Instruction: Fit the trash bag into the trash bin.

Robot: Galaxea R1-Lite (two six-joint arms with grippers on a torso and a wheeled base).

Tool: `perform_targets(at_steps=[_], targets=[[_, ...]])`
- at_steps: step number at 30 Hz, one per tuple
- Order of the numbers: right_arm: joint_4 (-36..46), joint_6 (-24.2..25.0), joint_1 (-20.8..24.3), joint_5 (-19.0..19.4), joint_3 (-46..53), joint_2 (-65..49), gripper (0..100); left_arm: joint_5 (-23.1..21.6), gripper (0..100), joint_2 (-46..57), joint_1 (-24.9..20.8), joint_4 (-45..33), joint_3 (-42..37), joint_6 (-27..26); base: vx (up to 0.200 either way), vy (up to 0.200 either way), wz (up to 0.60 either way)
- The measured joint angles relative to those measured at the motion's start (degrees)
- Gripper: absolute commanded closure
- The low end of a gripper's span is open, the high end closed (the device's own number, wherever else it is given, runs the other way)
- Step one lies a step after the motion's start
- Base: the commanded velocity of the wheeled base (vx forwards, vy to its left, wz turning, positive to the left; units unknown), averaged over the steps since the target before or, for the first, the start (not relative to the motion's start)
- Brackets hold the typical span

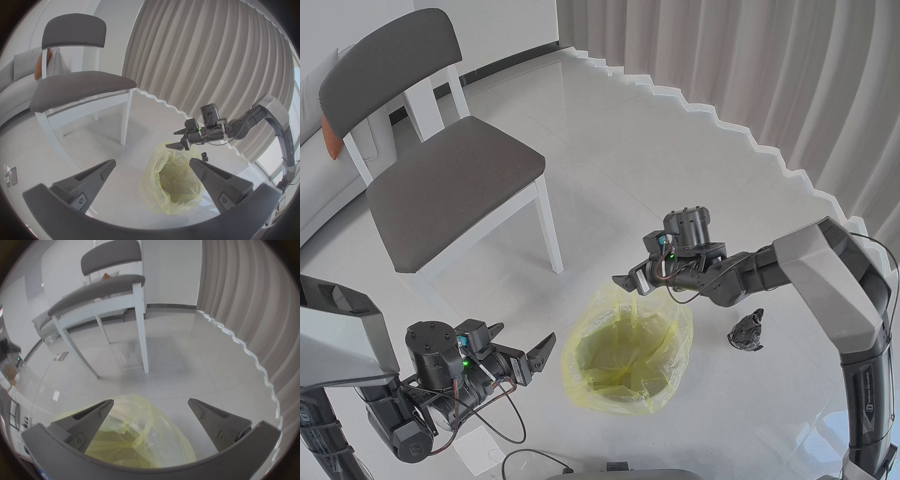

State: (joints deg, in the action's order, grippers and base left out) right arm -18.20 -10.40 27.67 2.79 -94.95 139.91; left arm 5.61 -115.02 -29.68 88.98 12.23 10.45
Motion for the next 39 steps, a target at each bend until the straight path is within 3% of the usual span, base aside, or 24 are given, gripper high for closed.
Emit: perform_targets(at_steps=[4, 8, 21, 39], targets=[[1.5, 4.3, -2.2, 2.1, 2.8, -4.5, 0, -0.1, 0, -2.0, -0.2, 0.0, 1.3, -0.4, 0.0, 0.0, 0.0], [3.2, 5.0, -4.8, 2.8, 6.4, -7.4, 0, -0.3, 0, -4.4, -0.1, 0.0, 2.6, -0.7, 0.0, 0.0, 0.0], [2.7, 0.7, -9.4, 3.3, 19.1, -9.1, 0, -0.6, 0, -13.2, -0.3, 0.0, 4.7, -3.4, 0.0, 0.0, 0.0], [-4.5, -0.4, -14.4, 3.6, 19.4, -1.0, 0, -0.5, 0, -21.5, -0.2, 0.0, 9.8, -3.6, 0.0, 0.0, 0.0]])
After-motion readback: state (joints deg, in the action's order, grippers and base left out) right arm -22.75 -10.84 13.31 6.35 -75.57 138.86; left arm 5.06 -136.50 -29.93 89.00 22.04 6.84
